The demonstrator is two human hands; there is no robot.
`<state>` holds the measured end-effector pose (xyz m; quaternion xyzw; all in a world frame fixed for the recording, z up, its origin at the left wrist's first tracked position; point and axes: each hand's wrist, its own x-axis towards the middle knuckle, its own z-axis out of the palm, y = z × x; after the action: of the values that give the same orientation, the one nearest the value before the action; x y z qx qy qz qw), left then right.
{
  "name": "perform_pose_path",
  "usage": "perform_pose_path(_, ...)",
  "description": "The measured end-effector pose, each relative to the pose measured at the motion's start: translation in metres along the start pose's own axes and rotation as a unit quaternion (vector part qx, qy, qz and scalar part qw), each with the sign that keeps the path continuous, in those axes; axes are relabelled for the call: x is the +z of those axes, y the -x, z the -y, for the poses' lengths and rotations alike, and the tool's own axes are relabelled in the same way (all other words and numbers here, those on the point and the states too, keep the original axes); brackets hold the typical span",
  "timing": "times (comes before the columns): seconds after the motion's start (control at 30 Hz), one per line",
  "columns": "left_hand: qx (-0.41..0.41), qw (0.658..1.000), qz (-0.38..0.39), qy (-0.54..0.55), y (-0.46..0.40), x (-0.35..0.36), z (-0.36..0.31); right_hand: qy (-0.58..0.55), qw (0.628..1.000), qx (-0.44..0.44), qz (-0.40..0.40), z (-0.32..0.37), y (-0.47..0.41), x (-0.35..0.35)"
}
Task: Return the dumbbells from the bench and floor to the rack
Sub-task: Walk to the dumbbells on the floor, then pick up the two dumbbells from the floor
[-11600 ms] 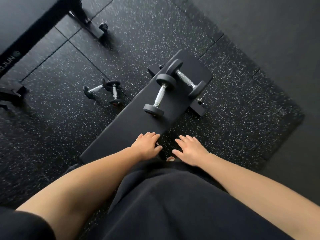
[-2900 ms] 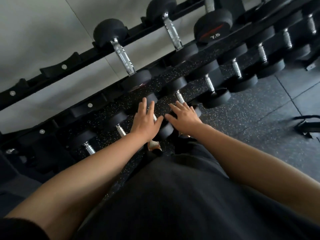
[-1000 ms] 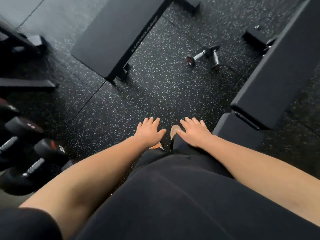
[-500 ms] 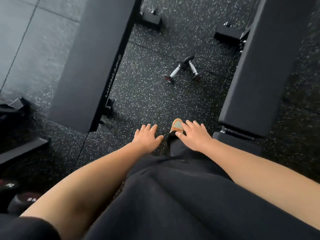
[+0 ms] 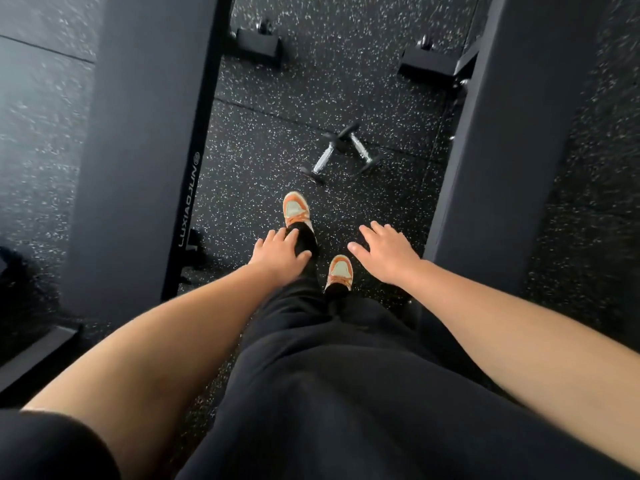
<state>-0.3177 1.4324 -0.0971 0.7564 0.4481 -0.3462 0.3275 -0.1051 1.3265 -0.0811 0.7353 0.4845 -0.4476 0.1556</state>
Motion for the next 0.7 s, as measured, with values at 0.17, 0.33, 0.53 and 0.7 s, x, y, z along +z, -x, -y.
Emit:
perform_pose_path(0.17,0.034,0.999,0.018,-0.006,-0.061,-0.054,-0.002,-0.047,0.998,0.039,0.004,-0.001,-0.043,-0.033)
perform_pose_path(0.33,0.06,0.998,0.022,-0.014,-0.125,-0.095,-0.001,-0.054,0.996,0.064,0.023,0.0,-0.099,-0.056)
perform_pose_path(0.53,0.047,0.997,0.055,-0.008,-0.203,-0.094,-0.003,-0.061,0.996,0.064,0.022,-0.005,-0.172,-0.08)
perform_pose_path(0.7,0.024,0.999,0.021,0.029,-0.273,-0.079,-0.007,-0.084,0.995,0.049,-0.019,-0.023,-0.242,-0.08)
